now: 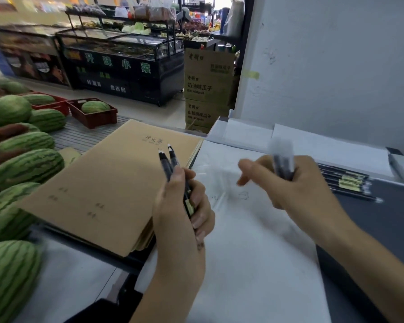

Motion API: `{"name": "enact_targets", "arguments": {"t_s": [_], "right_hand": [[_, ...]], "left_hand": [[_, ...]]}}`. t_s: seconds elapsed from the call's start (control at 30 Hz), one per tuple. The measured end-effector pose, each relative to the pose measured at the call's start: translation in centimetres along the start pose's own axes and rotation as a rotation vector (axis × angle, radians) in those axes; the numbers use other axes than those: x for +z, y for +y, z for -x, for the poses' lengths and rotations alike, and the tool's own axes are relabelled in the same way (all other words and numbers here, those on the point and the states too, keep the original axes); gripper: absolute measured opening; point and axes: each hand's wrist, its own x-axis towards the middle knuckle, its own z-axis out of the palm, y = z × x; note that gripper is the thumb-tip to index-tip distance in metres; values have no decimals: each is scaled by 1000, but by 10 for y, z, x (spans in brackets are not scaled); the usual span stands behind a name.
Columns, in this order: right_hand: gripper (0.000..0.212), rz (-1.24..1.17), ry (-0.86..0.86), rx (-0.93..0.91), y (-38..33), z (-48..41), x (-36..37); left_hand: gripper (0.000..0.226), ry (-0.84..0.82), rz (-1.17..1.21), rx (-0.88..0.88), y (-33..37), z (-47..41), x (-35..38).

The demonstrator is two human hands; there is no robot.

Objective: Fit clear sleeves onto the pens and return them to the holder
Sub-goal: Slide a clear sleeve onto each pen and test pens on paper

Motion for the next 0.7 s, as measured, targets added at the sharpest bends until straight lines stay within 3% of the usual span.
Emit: {"name": "enact_targets", "arguments": {"t_s": [0.2,0.3,0.37,0.43,0.53,0.63,0.7], "right_hand": [[16,635,-307,-146,0,7,11],[32,834,-410,-170,-4,6,13],[29,866,-422,-196,-5,5,14],[17,826,-422,-198,-2,5,15],[23,560,-369,-166,3,7,13],[41,227,-142,-4,-1,2,5],[32,-14,-6,108,-5,-3,-3]], "left_hand": [[26,37,8,16,1,-3,-3],[29,44,15,10,3,-4,-3],[33,44,-16,2,4,-3,-2],[38,65,-55,6,4,-1,-1],[39,78,-40,5,5,-1,0],[30,52,48,-38,6,-1,-1],[26,36,61,-36,5,-1,-3]]}}
